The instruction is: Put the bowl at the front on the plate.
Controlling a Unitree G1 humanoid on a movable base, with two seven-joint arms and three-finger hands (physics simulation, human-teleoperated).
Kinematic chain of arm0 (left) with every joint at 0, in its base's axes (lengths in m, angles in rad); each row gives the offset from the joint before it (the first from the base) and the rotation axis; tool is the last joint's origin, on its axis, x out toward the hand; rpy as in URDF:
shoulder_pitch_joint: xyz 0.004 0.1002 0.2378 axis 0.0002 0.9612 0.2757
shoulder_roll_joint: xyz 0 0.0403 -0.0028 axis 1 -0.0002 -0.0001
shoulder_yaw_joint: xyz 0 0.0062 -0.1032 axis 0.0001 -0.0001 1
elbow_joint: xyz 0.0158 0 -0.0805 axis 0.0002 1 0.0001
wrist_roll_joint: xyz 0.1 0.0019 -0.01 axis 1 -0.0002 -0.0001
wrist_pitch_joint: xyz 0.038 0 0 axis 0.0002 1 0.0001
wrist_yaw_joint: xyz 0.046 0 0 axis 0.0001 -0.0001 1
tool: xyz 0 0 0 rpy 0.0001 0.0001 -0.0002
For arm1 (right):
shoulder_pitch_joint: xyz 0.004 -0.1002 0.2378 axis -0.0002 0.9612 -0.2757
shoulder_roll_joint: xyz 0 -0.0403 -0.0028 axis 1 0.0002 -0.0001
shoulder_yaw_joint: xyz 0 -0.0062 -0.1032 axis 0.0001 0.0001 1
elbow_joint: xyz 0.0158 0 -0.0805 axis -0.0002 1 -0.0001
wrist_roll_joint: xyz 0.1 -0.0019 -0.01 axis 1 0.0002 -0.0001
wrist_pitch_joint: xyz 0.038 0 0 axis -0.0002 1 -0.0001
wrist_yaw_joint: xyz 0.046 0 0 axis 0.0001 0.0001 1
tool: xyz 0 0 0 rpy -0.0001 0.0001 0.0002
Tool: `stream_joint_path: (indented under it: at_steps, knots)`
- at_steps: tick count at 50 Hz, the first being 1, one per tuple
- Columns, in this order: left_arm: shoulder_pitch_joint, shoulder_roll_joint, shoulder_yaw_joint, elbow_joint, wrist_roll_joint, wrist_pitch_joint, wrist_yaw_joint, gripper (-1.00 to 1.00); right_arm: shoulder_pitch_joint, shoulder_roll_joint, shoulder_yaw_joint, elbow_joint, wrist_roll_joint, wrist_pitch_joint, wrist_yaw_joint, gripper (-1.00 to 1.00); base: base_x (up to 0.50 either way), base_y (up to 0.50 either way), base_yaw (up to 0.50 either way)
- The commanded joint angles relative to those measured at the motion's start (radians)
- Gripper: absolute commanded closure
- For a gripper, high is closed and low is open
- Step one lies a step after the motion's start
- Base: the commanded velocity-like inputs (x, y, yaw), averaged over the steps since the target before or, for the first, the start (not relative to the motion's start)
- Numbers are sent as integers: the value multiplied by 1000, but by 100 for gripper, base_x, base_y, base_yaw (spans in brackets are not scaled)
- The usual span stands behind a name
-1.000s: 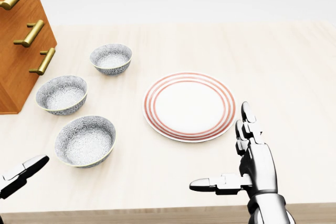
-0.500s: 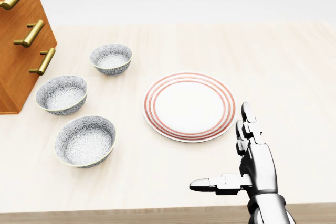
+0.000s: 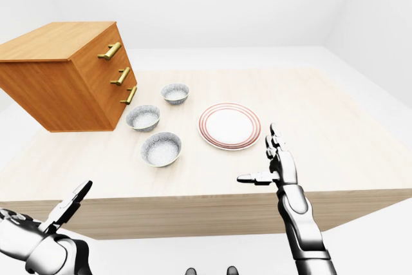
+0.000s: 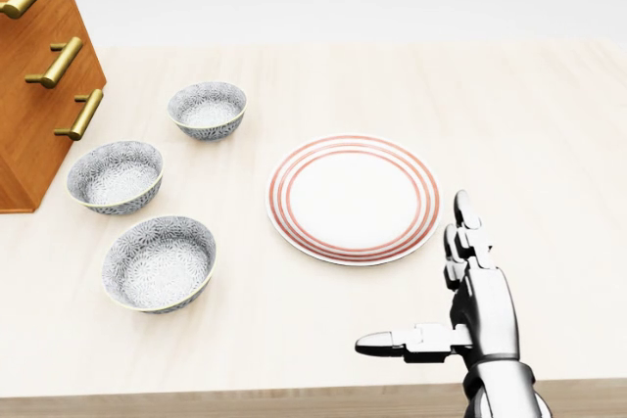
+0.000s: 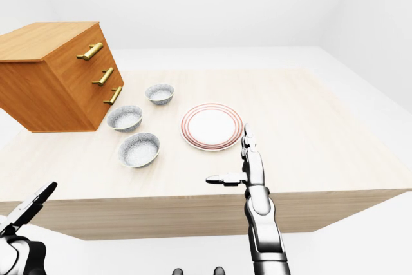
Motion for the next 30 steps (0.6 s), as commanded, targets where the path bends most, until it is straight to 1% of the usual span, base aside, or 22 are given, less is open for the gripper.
stream_joint_path:
  at_steps: [1,30]
  knots:
    - [14,-8,4,-19,-3,2,0,-100,-19,-3,2,30,-36,57,-32,-100,0,0,0]
    - [12,-12,9,-20,1,2,0,-100,-19,-3,1,31,-37,57,-31,-100,0,0,0]
